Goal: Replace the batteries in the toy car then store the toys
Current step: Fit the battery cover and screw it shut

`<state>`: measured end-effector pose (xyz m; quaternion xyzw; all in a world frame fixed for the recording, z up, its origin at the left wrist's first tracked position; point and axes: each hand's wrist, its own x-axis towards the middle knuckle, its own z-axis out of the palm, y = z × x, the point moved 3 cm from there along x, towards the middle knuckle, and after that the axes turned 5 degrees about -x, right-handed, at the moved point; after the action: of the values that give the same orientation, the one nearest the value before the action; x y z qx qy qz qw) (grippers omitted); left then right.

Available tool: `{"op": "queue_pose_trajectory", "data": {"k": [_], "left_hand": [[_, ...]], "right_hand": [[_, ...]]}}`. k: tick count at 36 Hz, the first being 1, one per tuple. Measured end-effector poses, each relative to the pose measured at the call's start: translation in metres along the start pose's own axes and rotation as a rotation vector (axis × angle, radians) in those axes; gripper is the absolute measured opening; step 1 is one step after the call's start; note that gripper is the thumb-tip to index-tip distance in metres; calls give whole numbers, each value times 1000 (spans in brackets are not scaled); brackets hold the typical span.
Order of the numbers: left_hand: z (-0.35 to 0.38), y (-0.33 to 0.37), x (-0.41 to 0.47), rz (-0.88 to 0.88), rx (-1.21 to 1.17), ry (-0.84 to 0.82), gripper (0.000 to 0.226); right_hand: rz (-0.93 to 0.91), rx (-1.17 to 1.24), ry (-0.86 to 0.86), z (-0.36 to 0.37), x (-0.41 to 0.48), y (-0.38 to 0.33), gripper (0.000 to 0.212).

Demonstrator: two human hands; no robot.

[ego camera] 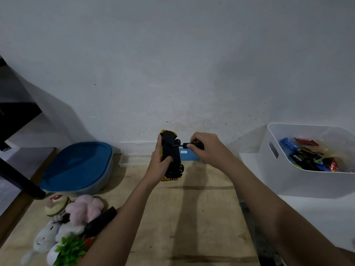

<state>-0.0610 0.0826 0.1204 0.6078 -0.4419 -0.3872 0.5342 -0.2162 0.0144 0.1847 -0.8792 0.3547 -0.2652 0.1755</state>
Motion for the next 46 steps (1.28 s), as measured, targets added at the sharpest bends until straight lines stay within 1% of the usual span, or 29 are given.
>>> {"op": "queue_pose_trajectory", "data": {"k": [4, 8, 11, 13, 16, 18, 21, 26, 29, 31, 34, 36, 37, 39, 41, 43, 46], "left_hand": [[6, -19, 1, -106, 63, -7, 81], [11, -48, -4, -242, 202, -4, 82], [19, -66, -16, -356, 344, -16, 77], [24, -74, -23, -418, 478, -23, 74], [32, -84, -30, -461, 697, -36, 73], [38, -89, -33, -443, 827, -32, 71], [48, -95, -34, -366, 998, -18, 73], [63, -105, -31, -297, 1137, -54, 74], [68, -107, -29, -259, 1210, -61, 72], [71, -109, -31, -262, 1199, -65, 70], [74, -112, -32, -335, 1009, -73, 69], [78, -113, -30, -369, 880, -122, 68], [80, -114, -29, -372, 855, -158, 68], [83, -114, -27, -364, 894, -233, 68], [88, -115, -26, -351, 988, -279, 67], [92, -116, -26, -333, 1055, -282, 67], [98, -117, -25, -324, 1085, -241, 66]], "right_hand": [[165, 158, 89, 7, -18, 26, 13], [422, 339, 199, 15, -41, 55, 14], [599, 470, 284, 22, -63, 74, 17], [716, 538, 309, 28, -75, 89, 17], [821, 599, 332, 37, -90, 105, 20], [855, 619, 340, 44, -98, 112, 20], [896, 625, 324, 55, -107, 120, 15], [945, 695, 316, 72, -113, 130, 12], [951, 731, 320, 77, -116, 130, 12], [958, 735, 316, 80, -117, 131, 10], [968, 738, 314, 83, -119, 135, 9], [969, 745, 317, 83, -119, 137, 10], [970, 745, 317, 82, -119, 138, 11], [975, 738, 314, 81, -119, 138, 12], [978, 737, 317, 78, -120, 138, 14], [973, 743, 316, 76, -121, 137, 14], [972, 736, 306, 73, -122, 138, 16]]}}
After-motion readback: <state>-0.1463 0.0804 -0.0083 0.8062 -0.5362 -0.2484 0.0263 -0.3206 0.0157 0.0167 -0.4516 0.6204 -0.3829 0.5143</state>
